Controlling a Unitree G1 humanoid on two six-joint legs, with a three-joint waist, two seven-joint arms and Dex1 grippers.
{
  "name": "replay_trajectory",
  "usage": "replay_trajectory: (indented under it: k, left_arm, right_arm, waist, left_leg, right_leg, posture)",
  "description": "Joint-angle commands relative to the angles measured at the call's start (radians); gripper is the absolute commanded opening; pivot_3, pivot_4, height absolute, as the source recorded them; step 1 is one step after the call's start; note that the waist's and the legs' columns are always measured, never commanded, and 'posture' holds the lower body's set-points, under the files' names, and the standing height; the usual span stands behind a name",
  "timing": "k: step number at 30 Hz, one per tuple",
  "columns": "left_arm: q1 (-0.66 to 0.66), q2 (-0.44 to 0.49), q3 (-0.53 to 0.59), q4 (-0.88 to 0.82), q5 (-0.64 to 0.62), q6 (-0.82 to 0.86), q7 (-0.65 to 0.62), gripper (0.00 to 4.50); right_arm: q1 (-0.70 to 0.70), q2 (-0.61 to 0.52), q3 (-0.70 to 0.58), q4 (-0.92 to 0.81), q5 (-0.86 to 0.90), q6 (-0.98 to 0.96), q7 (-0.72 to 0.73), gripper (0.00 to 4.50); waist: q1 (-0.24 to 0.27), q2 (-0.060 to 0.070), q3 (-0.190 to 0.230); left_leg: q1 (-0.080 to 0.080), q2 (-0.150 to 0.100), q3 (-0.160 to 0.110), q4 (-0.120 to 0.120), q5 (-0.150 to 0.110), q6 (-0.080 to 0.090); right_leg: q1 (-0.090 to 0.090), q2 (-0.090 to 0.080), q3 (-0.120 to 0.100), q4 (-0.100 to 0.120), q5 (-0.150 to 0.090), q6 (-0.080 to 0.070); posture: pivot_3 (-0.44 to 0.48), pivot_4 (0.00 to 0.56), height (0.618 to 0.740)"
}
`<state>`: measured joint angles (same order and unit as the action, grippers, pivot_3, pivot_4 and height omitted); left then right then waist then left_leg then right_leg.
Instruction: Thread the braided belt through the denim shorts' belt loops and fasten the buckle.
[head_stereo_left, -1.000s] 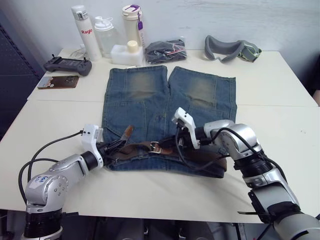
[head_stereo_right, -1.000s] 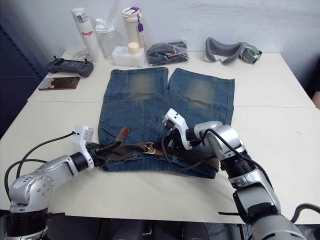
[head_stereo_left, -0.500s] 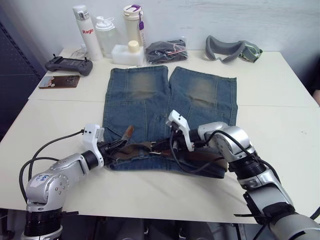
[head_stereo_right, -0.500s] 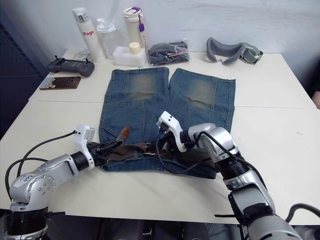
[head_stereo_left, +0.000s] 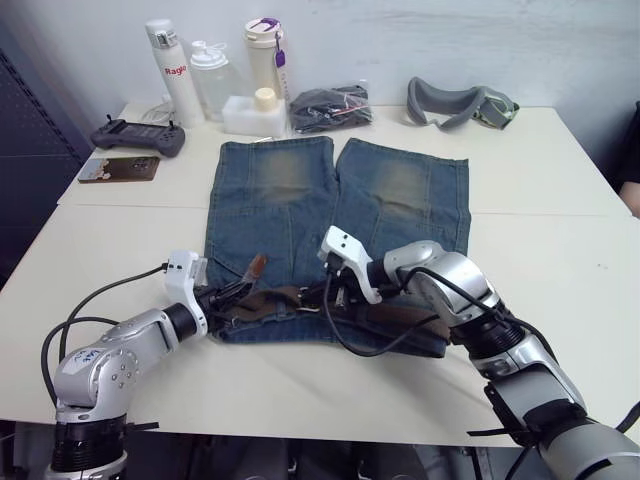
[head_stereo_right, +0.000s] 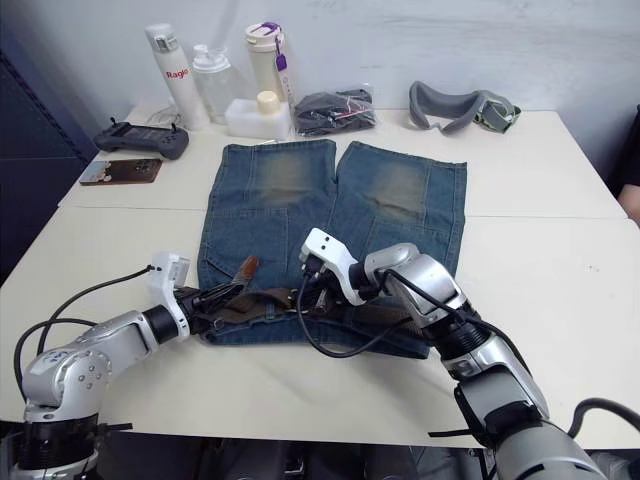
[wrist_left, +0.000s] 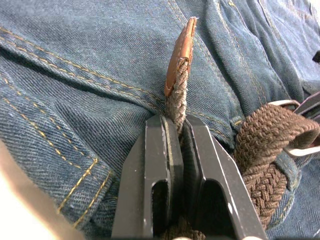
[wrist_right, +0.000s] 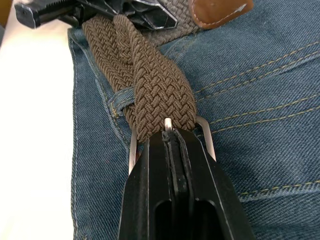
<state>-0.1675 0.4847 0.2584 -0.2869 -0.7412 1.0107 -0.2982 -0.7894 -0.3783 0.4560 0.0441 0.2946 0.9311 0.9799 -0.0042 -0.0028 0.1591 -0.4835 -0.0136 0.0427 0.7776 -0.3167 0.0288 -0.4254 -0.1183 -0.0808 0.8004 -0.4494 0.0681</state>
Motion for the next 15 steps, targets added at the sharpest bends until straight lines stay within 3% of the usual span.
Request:
replay_trajectory:
  k: [1, 5, 9, 12, 15]
  left_arm:
    - [-0.053, -0.001, 0.011, 0.022, -0.039, 0.032, -0.03, 0.0]
    - [-0.144, 0.014, 0.031, -0.014, -0.175, 0.029, -0.2, 0.0]
    - [-0.286, 0.024, 0.021, 0.114, -0.157, -0.001, -0.245, 0.0]
    - [-0.4, 0.007, -0.007, 0.204, -0.137, -0.016, -0.266, 0.0]
    - [-0.533, -0.013, -0.062, 0.321, -0.086, -0.062, -0.313, 0.0]
  right_arm:
    - [0.064, 0.002, 0.143, 0.077, -0.079, 0.029, -0.02, 0.08]
    - [0.085, 0.023, 0.206, 0.203, -0.162, -0.046, -0.047, 0.08]
    - [0.105, 0.044, 0.244, 0.305, -0.22, -0.114, -0.051, 0.08]
    - [0.115, 0.041, 0.268, 0.314, -0.242, -0.154, -0.027, 0.08]
    - [0.128, 0.026, 0.306, 0.305, -0.269, -0.191, 0.007, 0.08]
  waist:
    - [0.0, -0.001, -0.001]
    - [-0.009, -0.01, -0.006]
    - [-0.028, -0.011, -0.007]
    - [-0.025, -0.008, -0.009]
    - [-0.023, -0.008, -0.009]
  left_leg:
    - [0.005, 0.0, 0.0, -0.005, 0.0, -0.001]
    - [0.014, 0.0, -0.001, -0.015, 0.001, -0.002]
    - [0.036, 0.001, -0.001, -0.028, 0.002, -0.006]
    - [0.06, 0.007, 0.0, -0.042, 0.001, -0.012]
    - [0.066, 0.013, -0.001, -0.046, 0.003, -0.018]
  right_leg:
    - [0.006, 0.0, -0.001, -0.005, 0.001, 0.0]
    - [0.015, 0.001, -0.003, -0.016, 0.003, 0.001]
    - [0.037, 0.002, -0.006, -0.027, 0.004, 0.0]
    - [0.063, 0.002, -0.017, -0.044, 0.006, -0.001]
    - [0.068, 0.002, -0.026, -0.05, 0.007, -0.002]
  posture:
    - [0.0, 0.15, 0.656]
    - [0.0, 0.15, 0.656]
    - [0.0, 0.15, 0.656]
    - [0.0, 0.15, 0.656]
    - [0.0, 0.15, 0.656]
